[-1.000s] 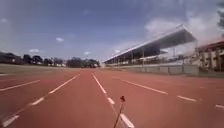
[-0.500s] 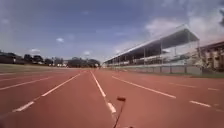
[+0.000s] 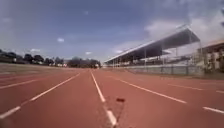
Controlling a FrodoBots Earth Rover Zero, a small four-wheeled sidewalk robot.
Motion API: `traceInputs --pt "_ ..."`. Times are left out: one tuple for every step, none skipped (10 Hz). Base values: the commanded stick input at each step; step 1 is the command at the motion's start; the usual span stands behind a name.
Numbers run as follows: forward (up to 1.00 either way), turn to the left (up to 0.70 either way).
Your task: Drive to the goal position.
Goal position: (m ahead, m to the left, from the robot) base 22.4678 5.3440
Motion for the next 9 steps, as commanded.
traceInputs --pt "0.70 0.00" --pt "0.70 0.00" --pt "0.70 0.00" --pt "0.70 0.00" --pt "0.70 0.00" --pt "0.70 0.00" --pt "0.70 0.00" --pt "0.70 0.00" --pt "0.70 0.00"
